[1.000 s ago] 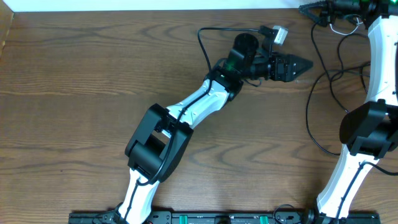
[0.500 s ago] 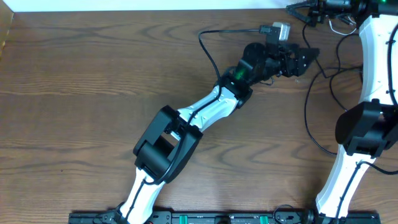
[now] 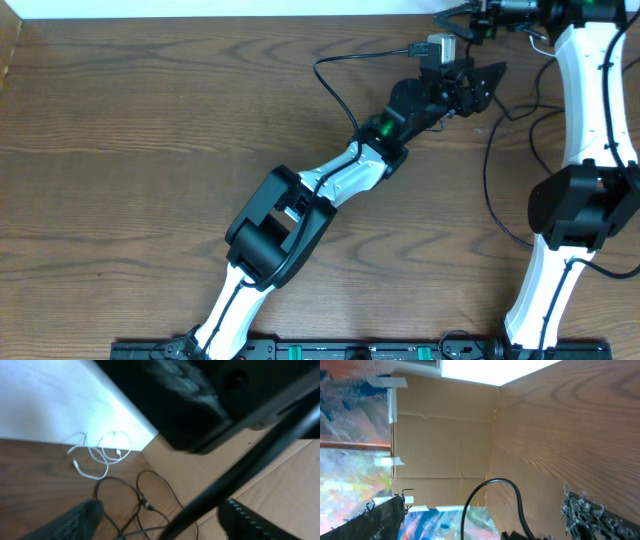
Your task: Untangle cables
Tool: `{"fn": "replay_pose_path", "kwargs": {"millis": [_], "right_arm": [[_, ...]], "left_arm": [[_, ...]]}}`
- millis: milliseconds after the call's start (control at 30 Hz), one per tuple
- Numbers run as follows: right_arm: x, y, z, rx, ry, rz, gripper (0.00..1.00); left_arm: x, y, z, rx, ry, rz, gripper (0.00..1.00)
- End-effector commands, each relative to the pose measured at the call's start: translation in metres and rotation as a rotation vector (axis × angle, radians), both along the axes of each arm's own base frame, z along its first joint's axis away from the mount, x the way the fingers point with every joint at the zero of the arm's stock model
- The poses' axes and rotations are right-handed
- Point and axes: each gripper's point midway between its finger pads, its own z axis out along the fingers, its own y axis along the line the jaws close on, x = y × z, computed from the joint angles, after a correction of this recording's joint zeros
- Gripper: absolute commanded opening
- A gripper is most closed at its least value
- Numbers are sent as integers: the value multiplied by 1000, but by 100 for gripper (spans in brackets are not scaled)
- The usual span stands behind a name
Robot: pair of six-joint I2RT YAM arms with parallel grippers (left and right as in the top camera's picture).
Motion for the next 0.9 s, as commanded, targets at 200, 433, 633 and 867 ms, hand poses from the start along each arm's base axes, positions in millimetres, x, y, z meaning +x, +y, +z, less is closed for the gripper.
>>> {"fn": "replay_pose_path", "kwargs": {"millis": [200,433,633,867], "right_arm": [[2,-6,10,12,-33,-3,99],[35,-82,-11,-131,-45,-255,99],[37,-161,-47,-319,19,-450,99],[2,-252,-102,-614,236,-637,99]], "left_arm": [[-1,-3,-7,17,38,2,7],[-16,-9,-10,55,5,-148,7],[-11,3,-10,47,19,-201,7],[-12,12,6,37,-6,-244,7]]}}
